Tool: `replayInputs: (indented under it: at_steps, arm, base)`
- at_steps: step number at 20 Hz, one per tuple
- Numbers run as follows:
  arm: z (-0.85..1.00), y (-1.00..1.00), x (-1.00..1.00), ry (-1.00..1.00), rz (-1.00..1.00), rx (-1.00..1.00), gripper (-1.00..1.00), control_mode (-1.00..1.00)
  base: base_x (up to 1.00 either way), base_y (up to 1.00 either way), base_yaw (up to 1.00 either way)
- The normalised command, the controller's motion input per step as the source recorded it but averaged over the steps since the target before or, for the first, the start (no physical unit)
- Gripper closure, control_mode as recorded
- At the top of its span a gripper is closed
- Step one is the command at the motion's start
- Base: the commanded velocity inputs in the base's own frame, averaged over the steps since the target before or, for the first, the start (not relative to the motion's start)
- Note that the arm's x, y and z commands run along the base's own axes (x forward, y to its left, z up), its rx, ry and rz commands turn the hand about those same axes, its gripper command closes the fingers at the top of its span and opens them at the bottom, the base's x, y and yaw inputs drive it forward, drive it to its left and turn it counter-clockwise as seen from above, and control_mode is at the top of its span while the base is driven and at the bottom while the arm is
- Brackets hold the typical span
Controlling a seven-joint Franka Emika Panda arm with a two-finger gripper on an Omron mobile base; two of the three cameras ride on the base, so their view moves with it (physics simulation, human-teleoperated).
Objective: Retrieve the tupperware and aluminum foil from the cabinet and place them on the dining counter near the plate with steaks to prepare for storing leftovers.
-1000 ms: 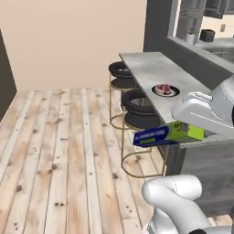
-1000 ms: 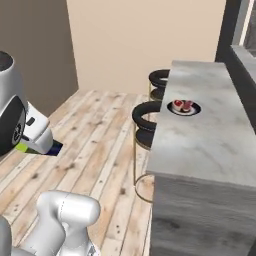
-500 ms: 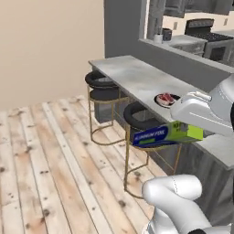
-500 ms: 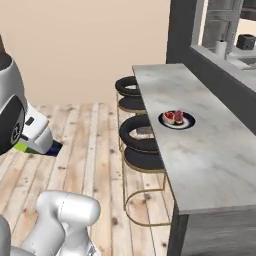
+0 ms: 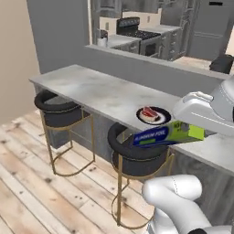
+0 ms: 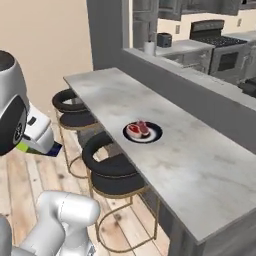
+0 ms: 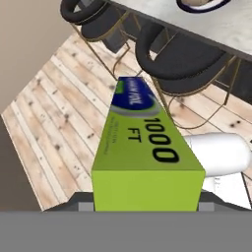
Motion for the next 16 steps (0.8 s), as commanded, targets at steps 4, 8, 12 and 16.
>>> replayInputs:
  at_steps: [4,8,12,16]
  arm:
    - [0.0,0.0,0.0,0.0,0.0,0.0,1.0,1.0]
    - [0.0,0.0,0.0,0.0,0.0,0.0,1.0,1.0]
    - [0.0,0.0,0.0,0.0,0.0,0.0,1.0,1.0]
    - [-0.01,0.0,0.27,-0.03,-0.31,-0.06,1.0,-1.0]
  base:
    - [0.69,0.59,-0.7]
    - [0.59,0.59,-0.74]
    - [0.6,0.44,-0.73]
    - [0.32,0.09,-0.34]
